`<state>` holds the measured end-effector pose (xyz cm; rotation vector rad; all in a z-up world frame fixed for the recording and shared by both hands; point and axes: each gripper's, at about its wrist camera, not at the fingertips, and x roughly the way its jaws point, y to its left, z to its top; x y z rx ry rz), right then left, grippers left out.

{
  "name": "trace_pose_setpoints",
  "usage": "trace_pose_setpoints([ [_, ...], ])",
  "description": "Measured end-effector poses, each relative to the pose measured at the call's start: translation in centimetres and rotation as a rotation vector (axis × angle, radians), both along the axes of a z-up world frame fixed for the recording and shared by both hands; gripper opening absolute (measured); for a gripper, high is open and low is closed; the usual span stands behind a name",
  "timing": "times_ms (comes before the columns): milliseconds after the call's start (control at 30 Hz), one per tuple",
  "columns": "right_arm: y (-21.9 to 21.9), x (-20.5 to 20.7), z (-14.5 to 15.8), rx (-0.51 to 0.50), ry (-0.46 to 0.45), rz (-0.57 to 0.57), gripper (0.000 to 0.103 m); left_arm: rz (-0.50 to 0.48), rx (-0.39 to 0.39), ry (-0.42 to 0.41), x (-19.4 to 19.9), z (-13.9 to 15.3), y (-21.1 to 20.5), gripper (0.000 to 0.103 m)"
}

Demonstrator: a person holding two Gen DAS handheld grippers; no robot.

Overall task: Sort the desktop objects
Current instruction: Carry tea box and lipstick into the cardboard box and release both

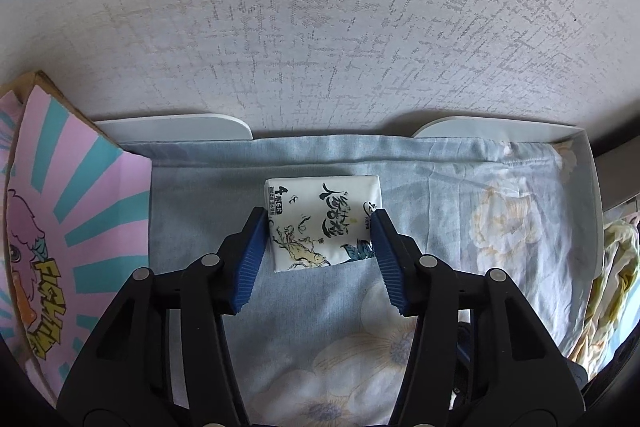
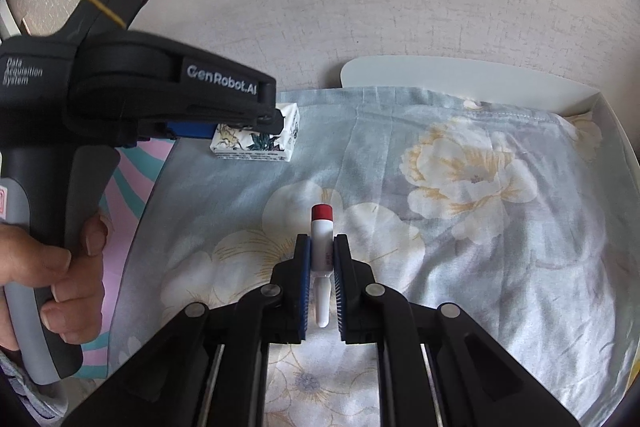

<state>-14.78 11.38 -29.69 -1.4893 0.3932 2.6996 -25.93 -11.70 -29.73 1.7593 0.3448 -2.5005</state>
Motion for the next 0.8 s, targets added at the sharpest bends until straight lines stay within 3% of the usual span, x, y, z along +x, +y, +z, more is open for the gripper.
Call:
trace_pose_setpoints([
  [367,3.5,0.5,3.3,-0.031,0.054,-0.032,0.01,0.007,0.011,0.05,0.4,2.3,2.5,0.049],
  [533,-0.1,1.2,4.5,-0.035,0.074,-0.029,0.01,0.012,0.016,0.085,-0.1,3.5,4.1,0.049],
  [600,-2.1,1.1,3.7,-0.035,0.077,-0.023,0.01,0.018,0.014,0.105,0.4,4.7,4.1,0.049],
  [800,-2.2,1.6,6.3,-0.043,0.111,0.033,0.01,0.049,0.026,0.171,3.1,8.9,3.6,0.049],
])
